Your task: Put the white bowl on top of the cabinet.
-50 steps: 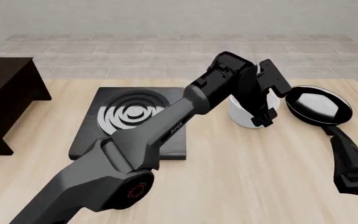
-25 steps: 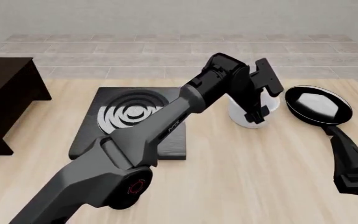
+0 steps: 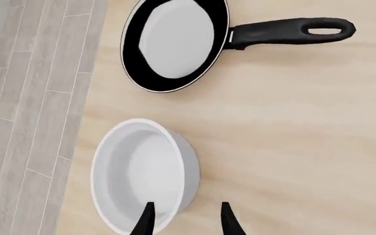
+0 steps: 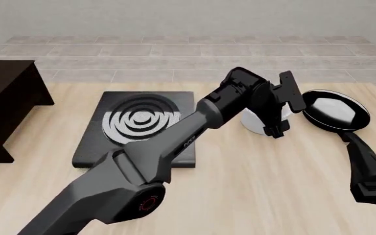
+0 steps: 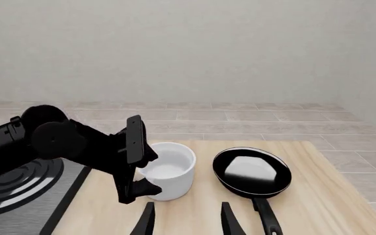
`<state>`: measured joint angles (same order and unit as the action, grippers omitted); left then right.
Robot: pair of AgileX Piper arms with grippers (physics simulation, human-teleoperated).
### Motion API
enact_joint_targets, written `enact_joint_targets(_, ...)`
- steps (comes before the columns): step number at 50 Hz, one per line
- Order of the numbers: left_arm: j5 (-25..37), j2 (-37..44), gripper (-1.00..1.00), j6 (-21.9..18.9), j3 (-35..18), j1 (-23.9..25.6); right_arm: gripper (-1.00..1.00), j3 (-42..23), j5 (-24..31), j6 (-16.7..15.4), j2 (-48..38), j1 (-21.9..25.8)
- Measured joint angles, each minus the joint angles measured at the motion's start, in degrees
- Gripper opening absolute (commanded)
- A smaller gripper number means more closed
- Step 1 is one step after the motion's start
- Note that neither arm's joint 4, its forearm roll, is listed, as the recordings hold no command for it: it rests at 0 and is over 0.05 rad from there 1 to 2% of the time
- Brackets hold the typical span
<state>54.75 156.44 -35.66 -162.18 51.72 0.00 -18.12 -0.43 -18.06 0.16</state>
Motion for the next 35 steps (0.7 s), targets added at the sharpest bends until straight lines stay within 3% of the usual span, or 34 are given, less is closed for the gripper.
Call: enact_joint_targets(35,-0.74,4.11,1.00,1.15,-0.41,-2.62,1.00,0.00,-0.21,-0.01,-0.21,0.02)
